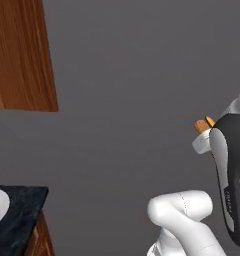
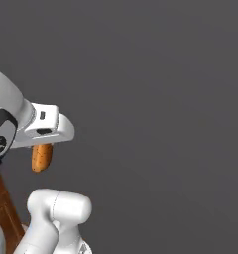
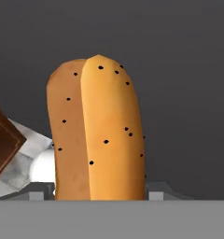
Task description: Move the hot dog bun to the plate on the dining table and place the condiment next to that plate. Then navigate to the fridge and take the sausage and place it on the plate as well.
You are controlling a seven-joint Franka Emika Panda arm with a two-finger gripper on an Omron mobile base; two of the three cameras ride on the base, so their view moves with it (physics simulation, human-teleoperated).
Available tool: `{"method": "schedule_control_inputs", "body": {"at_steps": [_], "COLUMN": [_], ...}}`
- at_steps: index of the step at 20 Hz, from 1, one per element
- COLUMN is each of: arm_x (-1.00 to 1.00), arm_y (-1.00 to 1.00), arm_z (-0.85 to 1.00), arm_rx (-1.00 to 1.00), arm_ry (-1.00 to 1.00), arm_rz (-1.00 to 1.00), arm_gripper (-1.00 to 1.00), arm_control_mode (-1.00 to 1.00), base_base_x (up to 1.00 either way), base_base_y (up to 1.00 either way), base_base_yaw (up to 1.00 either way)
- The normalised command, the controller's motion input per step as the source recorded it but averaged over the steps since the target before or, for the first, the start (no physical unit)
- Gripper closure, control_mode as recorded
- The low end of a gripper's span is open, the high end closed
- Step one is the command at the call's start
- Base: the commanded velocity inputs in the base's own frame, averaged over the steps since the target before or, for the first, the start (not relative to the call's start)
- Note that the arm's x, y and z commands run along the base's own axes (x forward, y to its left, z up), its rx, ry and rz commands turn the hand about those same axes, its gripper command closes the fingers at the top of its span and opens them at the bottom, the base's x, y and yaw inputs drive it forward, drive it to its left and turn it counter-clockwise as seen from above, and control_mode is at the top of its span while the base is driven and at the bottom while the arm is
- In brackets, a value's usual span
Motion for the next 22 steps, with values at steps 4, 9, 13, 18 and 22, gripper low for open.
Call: {"method": "schedule_control_inputs", "body": {"at_steps": [4, 9, 13, 18, 22], "arm_x": [0.0, 0.0, 0.0, 0.0, 0.0], "arm_y": [0.0, 0.0, 0.0, 0.0, 0.0], "arm_z": [0.0, 0.0, 0.0, 0.0, 0.0], "arm_rx": [0.0, 0.0, 0.0, 0.0, 0.0], "arm_ry": [0.0, 0.0, 0.0, 0.0, 0.0], "arm_rz": [0.0, 0.0, 0.0, 0.0, 0.0], "arm_gripper": [1.0, 1.0, 1.0, 1.0, 1.0], "arm_control_mode": [1.0, 1.0, 1.0, 1.0, 1.0], "base_base_x": [-0.54, -0.6, -0.63, -0.68, -0.78], "base_base_y": [0.04, 0.11, 0.1, 0.04, 0.0], "base_base_yaw": [-0.84, -0.83, -0.82, -0.79, -0.69]}}
